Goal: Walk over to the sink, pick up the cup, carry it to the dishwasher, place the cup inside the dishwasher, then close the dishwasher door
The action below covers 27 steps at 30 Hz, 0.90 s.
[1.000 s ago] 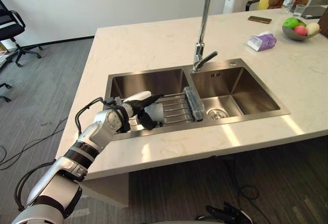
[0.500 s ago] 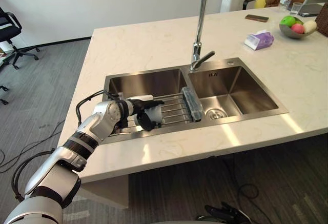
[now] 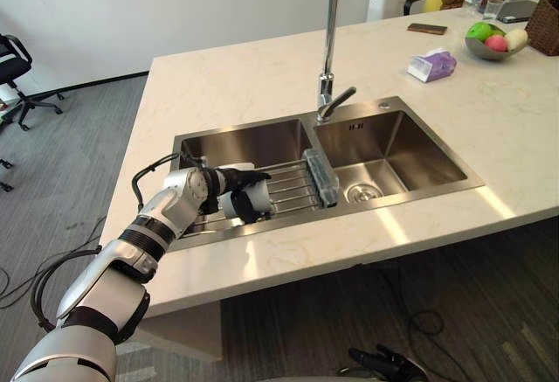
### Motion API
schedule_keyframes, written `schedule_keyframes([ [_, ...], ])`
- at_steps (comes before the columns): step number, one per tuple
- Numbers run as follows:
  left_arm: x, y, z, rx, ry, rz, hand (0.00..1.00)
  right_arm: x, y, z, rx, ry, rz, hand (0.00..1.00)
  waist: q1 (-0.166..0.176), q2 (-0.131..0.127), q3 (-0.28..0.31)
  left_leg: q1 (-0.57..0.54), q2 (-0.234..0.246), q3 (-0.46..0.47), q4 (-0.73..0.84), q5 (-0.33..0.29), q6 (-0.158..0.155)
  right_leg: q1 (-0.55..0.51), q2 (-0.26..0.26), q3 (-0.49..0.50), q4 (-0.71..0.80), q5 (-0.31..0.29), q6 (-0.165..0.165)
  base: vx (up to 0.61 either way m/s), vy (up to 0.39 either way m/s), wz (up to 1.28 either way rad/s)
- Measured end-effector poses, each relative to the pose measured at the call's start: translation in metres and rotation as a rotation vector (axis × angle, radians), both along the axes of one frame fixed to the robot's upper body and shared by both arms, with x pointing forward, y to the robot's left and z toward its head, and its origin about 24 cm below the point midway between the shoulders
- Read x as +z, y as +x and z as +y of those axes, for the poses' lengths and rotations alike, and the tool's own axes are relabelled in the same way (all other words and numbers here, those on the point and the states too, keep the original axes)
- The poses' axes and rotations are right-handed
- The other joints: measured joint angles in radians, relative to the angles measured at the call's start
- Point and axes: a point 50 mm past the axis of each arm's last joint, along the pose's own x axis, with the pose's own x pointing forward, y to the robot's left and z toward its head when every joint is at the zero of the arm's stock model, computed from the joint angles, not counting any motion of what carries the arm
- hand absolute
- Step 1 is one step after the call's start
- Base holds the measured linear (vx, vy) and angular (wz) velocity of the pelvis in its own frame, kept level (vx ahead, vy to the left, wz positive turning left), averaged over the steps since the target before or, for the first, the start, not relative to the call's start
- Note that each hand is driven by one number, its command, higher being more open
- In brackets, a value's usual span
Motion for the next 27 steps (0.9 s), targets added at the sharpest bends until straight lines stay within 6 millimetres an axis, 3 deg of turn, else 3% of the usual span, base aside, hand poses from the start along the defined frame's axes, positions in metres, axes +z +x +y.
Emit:
schedule_keyframes([
  [9, -0.012, 0.006, 0.004, 0.09, 0.028, -0.096, 0.0, 0.0, 0.001, 0.0, 0.004, 0.003, 0.008, 1.0, 0.0, -0.001, 0.003, 0.003, 0.005, 0.01, 0.0, -0.006, -0.006, 0.001, 0.007, 0.008, -0.005, 0.0, 0.0, 0.0, 0.0, -0.02],
  [17, -0.024, 0.002, 0.004, 0.146, -0.086, -0.156, 0.0, 0.0, 0.002, 0.0, 0.007, 0.007, 0.004, 1.0, 0.002, -0.002, 0.022, 0.021, 0.009, 0.017, 0.0, -0.01, -0.011, 0.017, 0.012, 0.014, -0.008, -0.001, -0.002, -0.01, -0.007, -0.02],
  [23, -0.029, -0.01, 0.018, 0.373, -0.577, -0.17, 0.0, 0.0, 0.002, 0.0, 0.008, 0.004, -0.004, 1.0, 0.01, -0.005, 0.024, 0.011, 0.007, 0.001, 0.0, -0.011, -0.01, 0.017, 0.011, -0.001, -0.01, -0.004, 0.0, 0.01, -0.002, 0.06],
  [27, -0.01, -0.036, 0.005, 0.367, -0.943, -0.284, 0.0, 0.0, -0.004, -0.001, 0.002, -0.025, -0.02, 1.0, 0.06, -0.012, 0.028, -0.006, 0.007, -0.024, 0.005, -0.011, -0.01, 0.018, 0.011, -0.026, -0.01, -0.007, 0.004, 0.04, -0.01, 0.17],
])
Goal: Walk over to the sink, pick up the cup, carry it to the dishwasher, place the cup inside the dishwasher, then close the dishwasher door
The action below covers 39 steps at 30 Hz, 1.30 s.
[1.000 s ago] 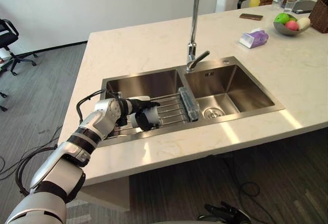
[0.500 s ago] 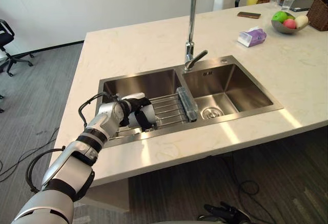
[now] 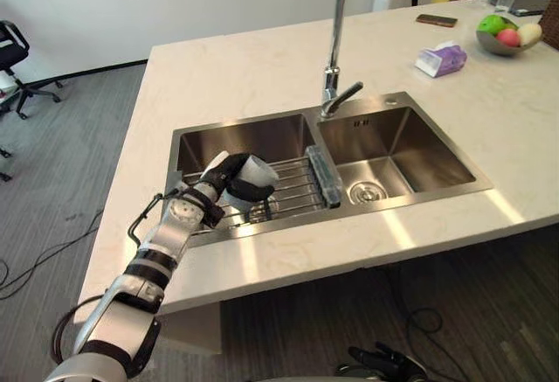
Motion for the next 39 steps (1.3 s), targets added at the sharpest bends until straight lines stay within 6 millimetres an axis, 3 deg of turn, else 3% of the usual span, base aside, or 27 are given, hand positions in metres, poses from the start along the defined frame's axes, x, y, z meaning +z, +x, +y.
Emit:
schedule_keyframes([
  [4, 0.04, -0.043, -0.009, 0.026, -0.271, -0.287, 0.0, -0.001, -0.007, 0.0, -0.025, -0.06, -0.011, 1.0, 0.054, -0.001, 0.0, -0.009, -0.005, -0.045, 0.0, 0.0, 0.0, 0.002, -0.006, -0.025, 0.02, -0.023, 0.001, 0.03, -0.009, 0.24],
  [7, 0.055, -0.066, 0.01, 0.146, -0.372, -0.445, 0.0, -0.002, -0.008, 0.001, -0.01, -0.081, -0.015, 1.0, 0.074, -0.001, -0.001, -0.014, -0.004, -0.063, 0.011, -0.004, 0.001, 0.001, -0.008, -0.042, 0.048, -0.047, -0.002, -0.02, -0.016, 0.25],
  [8, 0.057, -0.076, 0.021, 0.221, -0.409, -0.505, 0.0, -0.002, -0.011, 0.001, -0.008, -0.088, -0.012, 1.0, 0.084, -0.002, -0.001, -0.05, -0.002, -0.093, 0.07, -0.03, 0.004, 0.0, -0.013, -0.064, 0.066, -0.06, -0.001, -0.04, -0.027, 0.53],
  [11, 0.049, -0.105, 0.052, 0.447, -0.463, -0.566, 0.0, -0.002, -0.013, -0.002, 0.033, -0.116, 0.004, 1.0, 0.123, -0.004, 0.0, -0.152, 0.003, -0.18, 0.252, -0.09, 0.023, 0.018, -0.022, -0.139, 0.102, -0.09, -0.001, -0.03, -0.029, 0.73],
  [13, 0.033, -0.12, 0.065, 0.567, -0.5, -0.528, 0.0, -0.002, -0.016, -0.005, 0.067, -0.129, 0.026, 1.0, 0.156, -0.002, 0.002, -0.165, -0.007, -0.241, 0.264, -0.09, 0.023, 0.054, -0.019, -0.207, 0.104, -0.105, -0.005, -0.05, -0.046, 1.15],
  [15, 0.012, -0.143, 0.072, 0.682, -0.519, -0.454, 0.0, -0.004, -0.022, -0.005, 0.097, -0.131, 0.066, 1.0, 0.186, -0.008, 0.001, -0.161, -0.033, -0.318, 0.195, -0.037, 0.018, 0.084, -0.02, -0.302, 0.113, -0.133, -0.014, -0.11, -0.087, 1.47],
  [17, -0.001, -0.16, 0.072, 0.731, -0.516, -0.394, 0.0, -0.005, -0.025, -0.007, 0.101, -0.141, 0.083, 1.0, 0.221, 0.0, 0.005, -0.159, -0.047, -0.352, 0.111, -0.016, 0.064, 0.092, -0.024, -0.396, 0.139, -0.157, -0.021, -0.12, -0.098, 1.54],
  [18, -0.006, -0.166, 0.071, 0.741, -0.511, -0.369, 0.0, -0.005, -0.027, -0.006, 0.096, -0.144, 0.094, 1.0, 0.23, -0.015, 0.007, -0.167, -0.042, -0.246, 0.087, -0.048, 0.178, 0.101, -0.03, -0.463, 0.13, -0.154, -0.026, -0.1, -0.09, 2.21],
  [19, -0.004, -0.164, 0.067, 0.717, -0.524, -0.38, 0.0, -0.007, -0.029, -0.007, 0.077, -0.149, 0.114, 1.0, 0.224, -0.05, 0.018, -0.217, -0.028, -0.104, 0.166, -0.097, 0.238, 0.116, -0.052, -0.565, 0.102, -0.151, -0.039, -0.1, -0.079, 2.36],
  [20, -0.001, -0.163, 0.064, 0.701, -0.533, -0.398, 0.0, -0.007, -0.028, -0.008, 0.071, -0.156, 0.117, 1.0, 0.224, -0.043, 0.024, -0.251, -0.005, -0.033, 0.264, -0.108, 0.245, 0.115, -0.064, -0.618, 0.12, -0.156, -0.047, -0.08, -0.016, 2.37],
  [21, 0.003, -0.162, 0.058, 0.652, -0.545, -0.427, 0.0, -0.006, -0.028, -0.014, 0.038, -0.181, 0.13, 1.0, 0.234, -0.037, 0.027, -0.277, 0.036, 0.093, 0.446, -0.118, 0.26, 0.115, -0.098, -0.697, 0.168, -0.175, -0.061, -0.05, 0.034, 1.9],
  [22, 0.011, -0.162, 0.052, 0.605, -0.557, -0.463, 0.0, -0.004, -0.03, -0.022, 0.01, -0.203, 0.14, 1.0, 0.239, -0.033, 0.023, -0.25, 0.056, 0.177, 0.558, -0.127, 0.273, 0.121, -0.131, -0.761, 0.211, -0.182, -0.066, -0.01, 0.052, 1.74],
  [23, 0.017, -0.162, 0.048, 0.577, -0.568, -0.49, 0.0, -0.003, -0.032, -0.025, 0.004, -0.214, 0.14, 1.0, 0.238, -0.026, 0.018, -0.232, 0.073, 0.212, 0.592, -0.132, 0.281, 0.125, -0.141, -0.791, 0.228, -0.182, -0.066, 0.06, 0.093, 1.73],
  [24, 0.029, -0.16, 0.039, 0.498, -0.591, -0.55, 0.0, 0.001, -0.035, -0.036, -0.007, -0.241, 0.133, 1.0, 0.235, 0.008, -0.001, -0.208, 0.085, 0.253, 0.573, -0.107, 0.283, 0.123, -0.149, -0.849, 0.294, -0.187, -0.073, 0.02, 0.157, 2.18],
  [25, 0.042, -0.151, 0.028, 0.403, -0.618, -0.602, 0.0, 0.003, -0.042, -0.043, -0.057, -0.251, 0.143, 1.0, 0.205, 0.032, -0.004, -0.208, 0.035, 0.271, 0.478, -0.071, 0.327, 0.091, -0.208, -0.869, 0.414, -0.219, -0.077, -0.03, 0.176, 2.44],
  [26, 0.047, -0.148, 0.025, 0.379, -0.633, -0.628, 0.0, 0.003, -0.043, -0.044, -0.084, -0.249, 0.143, 1.0, 0.187, 0.033, -0.006, -0.201, -0.002, 0.243, 0.378, -0.039, 0.335, 0.071, -0.19, -0.863, 0.375, -0.233, -0.069, -0.14, 0.143, 2.07],
  [27, 0.054, -0.147, 0.025, 0.362, -0.635, -0.661, 0.0, 0.002, -0.042, -0.042, -0.098, -0.237, 0.144, 1.0, 0.177, 0.024, -0.01, -0.187, -0.036, 0.215, 0.293, -0.044, 0.336, 0.05, -0.163, -0.849, 0.282, -0.226, -0.075, -0.15, 0.072, 2.02],
  [28, 0.069, -0.14, 0.025, 0.316, -0.692, -0.751, 0.0, -0.002, -0.034, -0.031, -0.121, -0.203, 0.134, 1.0, 0.176, 0.023, -0.012, -0.131, 0.027, 0.313, 0.326, -0.169, 0.242, 0.051, -0.135, -0.905, 0.214, -0.114, -0.045, -0.11, 0.073, 1.67],
  [30, 0.065, -0.14, 0.023, 0.305, -0.751, -0.718, 0.0, -0.002, -0.03, -0.031, -0.144, -0.192, 0.161, 1.0, 0.18, 0.034, -0.016, -0.041, 0.022, 0.331, 0.176, -0.099, 0.099, 0.057, -0.16, -0.954, 0.271, -0.122, -0.045, -0.03, 0.133, 1.11],
  [33, 0.055, -0.142, 0.023, 0.309, -0.774, -0.646, 0.0, -0.005, -0.025, -0.021, -0.195, -0.171, 0.158, 1.0, 0.192, 0.029, -0.016, -0.003, -0.046, 0.276, 0.082, -0.088, 0.104, 0.096, -0.192, -1.009, 0.275, -0.102, -0.023, -0.06, 0.188, 0.6],
  [34, 0.053, -0.142, 0.024, 0.315, -0.774, -0.633, 0.0, -0.006, -0.023, -0.019, -0.218, -0.166, 0.151, 1.0, 0.193, 0.023, -0.014, -0.006, -0.057, 0.266, 0.073, -0.088, 0.105, 0.099, -0.199, -1.008, 0.275, -0.092, -0.022, 0.0, 0.2, 0.62],
  [35, 0.049, -0.142, 0.023, 0.317, -0.777, -0.612, 0.0, -0.006, -0.02, -0.016, -0.266, -0.157, 0.136, 1.0, 0.191, 0.031, -0.017, -0.017, -0.076, 0.237, 0.056, -0.084, 0.126, 0.091, -0.204, -0.967, 0.288, -0.074, -0.04, 0.02, 0.171, 0.69],
  [36, 0.045, -0.139, 0.02, 0.3, -0.78, -0.584, 0.0, -0.007, -0.023, -0.014, -0.323, -0.15, 0.134, 1.0, 0.189, 0.035, -0.02, -0.025, -0.092, 0.201, 0.047, -0.081, 0.141, 0.069, -0.223, -0.865, 0.329, -0.069, -0.084, 0.07, 0.247, 1.5],
  [37, 0.034, -0.126, 0.007, 0.226, -0.774, -0.508, 0.0, -0.008, -0.038, -0.011, -0.465, -0.127, 0.156, 1.0, 0.167, 0.047, -0.025, -0.037, -0.104, 0.103, 0.042, -0.075, 0.173, 0.012, -0.236, -0.595, 0.428, -0.089, -0.115, 0.07, 0.178, 2.0],
  [38, 0.027, -0.117, -0.001, 0.178, -0.765, -0.463, 0.0, -0.01, -0.046, -0.006, -0.541, -0.103, 0.172, 1.0, 0.147, 0.047, -0.019, -0.042, -0.105, 0.03, 0.043, -0.068, 0.184, 0.001, -0.183, -0.411, 0.401, -0.152, -0.066, 0.07, 0.133, 2.11],
  [39, 0.023, -0.112, -0.005, 0.153, -0.761, -0.435, 0.0, -0.011, -0.049, -0.003, -0.593, -0.09, 0.176, 1.0, 0.136, 0.046, -0.014, -0.045, -0.106, -0.01, 0.043, -0.063, 0.19, -0.002, -0.142, -0.31, 0.375, -0.183, -0.047, 0.04, 0.014, 1.82],
])
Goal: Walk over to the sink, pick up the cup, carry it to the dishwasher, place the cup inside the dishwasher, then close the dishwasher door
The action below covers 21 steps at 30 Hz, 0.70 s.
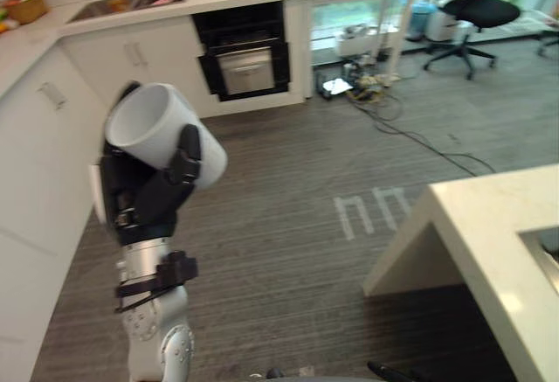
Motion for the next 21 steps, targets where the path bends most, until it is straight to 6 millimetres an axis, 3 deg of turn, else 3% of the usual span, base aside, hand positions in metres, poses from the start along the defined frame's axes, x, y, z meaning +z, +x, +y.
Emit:
schedule_keyframes([
  [1, -0.01, 0.007, -0.006, -0.04, 0.005, 0.043, 0.0, -0.001, -0.005, 0.002, -0.052, 0.007, 0.007, 1.0, -0.007, -0.005, 0.003, -0.002, -0.008, -0.052, 0.0, 0.004, 0.004, -0.011, 0.053, 0.128, -0.043, -0.02, 0.017, 0.04, 0.006, 1.27],
  [2, -0.014, 0.009, -0.007, -0.049, 0.013, 0.063, 0.0, -0.001, -0.007, 0.003, -0.069, 0.012, 0.009, 1.0, -0.006, -0.01, 0.001, 0.0, -0.012, -0.071, 0.0, 0.004, 0.004, -0.016, 0.064, 0.158, -0.066, -0.019, 0.019, 0.07, 0.017, 1.13],
  [5, -0.022, 0.009, -0.007, -0.031, 0.017, 0.118, 0.0, -0.001, -0.002, 0.004, -0.092, 0.033, 0.004, 1.0, 0.004, -0.029, 0.004, 0.035, -0.04, -0.102, -0.01, 0.004, 0.002, -0.031, 0.076, 0.154, -0.183, 0.042, 0.021, 0.08, -0.005, 0.35],
  [6, -0.02, 0.009, -0.004, -0.015, 0.023, 0.117, 0.0, -0.002, 0.003, 0.007, -0.085, 0.046, -0.009, 1.0, 0.007, -0.05, 0.0, 0.048, -0.065, -0.093, -0.022, -0.003, -0.012, -0.055, 0.061, 0.163, -0.195, 0.087, 0.022, 0.04, -0.071, -0.1],
  [7, -0.021, 0.009, -0.004, -0.016, 0.018, 0.13, 0.0, -0.001, 0.004, 0.006, -0.073, 0.053, -0.014, 1.0, 0.004, -0.047, -0.007, 0.058, -0.069, -0.09, -0.026, -0.015, -0.025, -0.051, 0.055, 0.172, -0.197, 0.089, 0.072, 0.05, -0.079, -0.15],
  [9, -0.019, 0.01, -0.008, -0.04, 0.021, 0.141, 0.0, -0.001, 0.008, 0.005, -0.059, 0.061, -0.021, 1.0, -0.001, -0.036, -0.012, 0.083, -0.058, -0.079, -0.041, -0.009, -0.036, -0.033, 0.072, 0.179, -0.216, 0.096, 0.068, 0.09, -0.098, -0.21],
  [14, -0.021, 0.009, -0.024, -0.164, 0.072, 0.163, 0.0, -0.002, 0.005, 0.008, -0.053, 0.086, -0.018, 1.0, -0.028, -0.047, -0.007, 0.121, -0.027, -0.075, -0.041, -0.018, -0.052, 0.02, 0.109, 0.176, -0.253, 0.103, 0.058, 0.06, -0.081, -0.07],
  [15, -0.022, 0.008, -0.015, -0.171, 0.154, 0.18, 0.0, -0.005, 0.008, 0.024, 0.081, 0.131, -0.018, 1.0, -0.033, -0.123, 0.026, 0.134, -0.029, -0.047, -0.046, -0.024, -0.065, 0.051, 0.12, 0.199, -0.326, 0.138, 0.057, 0.0, 0.0, 0.0],
  [21, -0.022, 0.009, -0.016, -0.161, 0.135, 0.178, 0.0, -0.005, 0.007, 0.023, 0.081, 0.13, -0.028, 1.0, -0.043, -0.12, 0.023, 0.116, -0.028, -0.039, -0.041, -0.025, -0.065, 0.028, 0.126, 0.214, -0.352, 0.151, 0.053, 0.0, -0.002, -0.05],
])
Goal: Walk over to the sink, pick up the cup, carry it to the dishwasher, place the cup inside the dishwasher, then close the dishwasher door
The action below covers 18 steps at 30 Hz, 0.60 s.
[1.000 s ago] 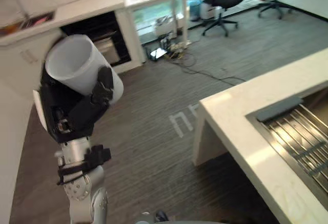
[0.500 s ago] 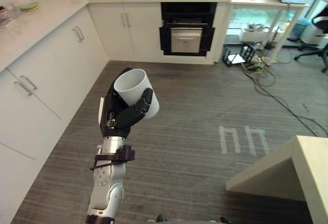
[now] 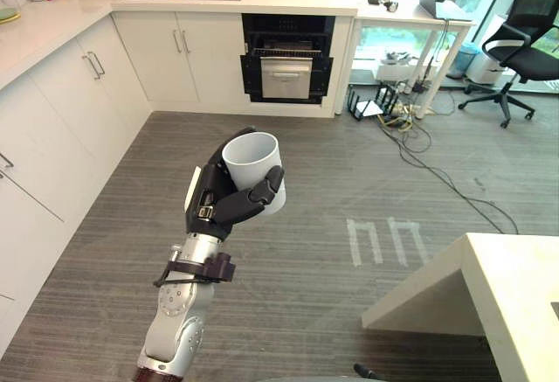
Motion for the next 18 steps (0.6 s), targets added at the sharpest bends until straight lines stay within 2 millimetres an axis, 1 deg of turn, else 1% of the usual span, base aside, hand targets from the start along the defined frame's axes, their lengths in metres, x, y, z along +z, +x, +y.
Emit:
schedule_keyframes([
  [1, -0.001, 0.0, -0.001, 0.011, -0.015, 0.004, 0.0, 0.0, -0.001, 0.0, -0.003, 0.007, -0.005, 1.0, -0.014, 0.0, -0.001, -0.012, -0.002, -0.009, 0.001, 0.001, 0.001, -0.001, 0.001, -0.008, -0.014, 0.008, 0.0, 0.0, -0.029, 0.09],
  [2, -0.002, 0.001, -0.001, 0.017, -0.022, 0.009, 0.0, 0.0, -0.002, 0.0, -0.008, 0.011, -0.01, 1.0, -0.02, 0.001, -0.003, -0.018, -0.003, -0.012, 0.004, 0.001, 0.001, -0.001, 0.001, -0.011, -0.021, 0.011, 0.001, 0.01, -0.03, 0.12],
  [3, -0.002, 0.001, -0.001, 0.022, -0.027, 0.012, 0.0, 0.0, -0.003, -0.001, -0.007, 0.016, -0.014, 1.0, -0.02, 0.0, -0.003, -0.022, -0.004, -0.016, 0.005, 0.001, 0.001, -0.002, 0.002, -0.013, -0.027, 0.013, 0.001, 0.02, -0.027, 0.09],
  [5, -0.003, 0.001, 0.001, 0.05, -0.038, 0.019, 0.0, 0.001, -0.004, 0.0, -0.018, 0.038, -0.033, 1.0, -0.017, -0.001, -0.006, -0.04, -0.005, -0.052, 0.014, 0.0, 0.002, -0.005, 0.003, -0.027, -0.035, 0.016, 0.001, 0.03, -0.056, 0.2],
  [7, -0.005, 0.001, 0.008, 0.099, -0.049, 0.031, 0.0, 0.001, -0.005, -0.001, -0.017, 0.052, -0.045, 1.0, -0.009, -0.001, -0.006, -0.061, -0.001, -0.078, 0.053, -0.014, 0.018, 0.001, 0.005, -0.045, -0.039, 0.016, 0.001, 0.04, -0.077, 0.28],
  [8, -0.006, 0.0, 0.016, 0.164, -0.069, 0.039, 0.0, 0.001, -0.006, -0.002, 0.004, 0.059, -0.053, 1.0, 0.002, -0.003, -0.01, -0.096, 0.002, -0.106, 0.125, -0.043, 0.02, 0.006, 0.0, -0.056, -0.044, 0.015, 0.0, 0.03, -0.046, 0.18],
  [9, -0.006, 0.0, 0.019, 0.196, -0.075, 0.039, 0.0, 0.001, -0.006, -0.002, 0.011, 0.064, -0.058, 1.0, 0.011, -0.002, -0.011, -0.114, 0.002, -0.118, 0.155, -0.052, 0.021, 0.006, 0.0, -0.059, -0.045, 0.014, -0.002, 0.03, -0.071, 0.32],
  [10, -0.007, -0.002, 0.026, 0.253, -0.098, 0.042, 0.0, 0.001, -0.003, -0.002, 0.025, 0.072, -0.068, 1.0, 0.022, -0.001, -0.013, -0.154, -0.002, -0.161, 0.195, -0.055, 0.02, 0.004, -0.001, -0.07, -0.041, 0.012, -0.003, 0.0, -0.075, 0.41],
  [11, -0.007, -0.004, 0.03, 0.292, -0.11, 0.044, 0.0, 0.001, 0.001, -0.003, 0.035, 0.077, -0.073, 1.0, 0.027, 0.002, -0.012, -0.174, -0.004, -0.191, 0.208, -0.055, 0.02, -0.004, -0.001, -0.088, -0.034, 0.006, -0.007, -0.01, -0.089, 0.69],
  [13, -0.009, -0.008, 0.036, 0.337, -0.115, 0.057, 0.0, 0.001, 0.001, -0.002, 0.045, 0.086, -0.065, 1.0, 0.05, 0.007, -0.014, -0.19, 0.001, -0.229, 0.211, -0.056, 0.017, -0.012, 0.004, -0.126, -0.021, -0.006, -0.013, -0.03, -0.051, 0.59],
  [14, -0.012, -0.012, 0.039, 0.361, -0.118, 0.075, 0.0, 0.0, 0.003, -0.001, 0.049, 0.093, -0.07, 1.0, 0.076, 0.008, -0.013, -0.189, 0.004, -0.247, 0.211, -0.059, 0.012, -0.01, 0.006, -0.142, -0.01, -0.016, -0.016, -0.06, -0.041, 0.5],
  [15, -0.016, -0.015, 0.042, 0.38, -0.121, 0.095, 0.0, 0.0, 0.005, 0.0, 0.055, 0.094, -0.083, 1.0, 0.088, 0.009, -0.014, -0.189, 0.003, -0.27, 0.211, -0.056, 0.007, -0.008, 0.005, -0.164, 0.006, -0.028, -0.017, -0.07, -0.04, 0.47],
  [17, -0.02, -0.021, 0.044, 0.406, -0.125, 0.118, 0.0, 0.001, 0.01, 0.0, 0.069, 0.091, -0.101, 1.0, 0.11, 0.012, -0.016, -0.19, 0.001, -0.291, 0.209, -0.051, 0.0, -0.005, 0.002, -0.186, 0.025, -0.042, -0.018, -0.07, -0.03, 0.42],
  [18, -0.02, -0.024, 0.045, 0.408, -0.134, 0.121, 0.0, 0.001, 0.013, 0.001, 0.084, 0.091, -0.112, 1.0, 0.115, 0.013, -0.017, -0.189, -0.002, -0.303, 0.2, -0.041, -0.004, 0.002, 0.0, -0.205, 0.033, -0.047, -0.018, -0.06, -0.02, 0.42],
])
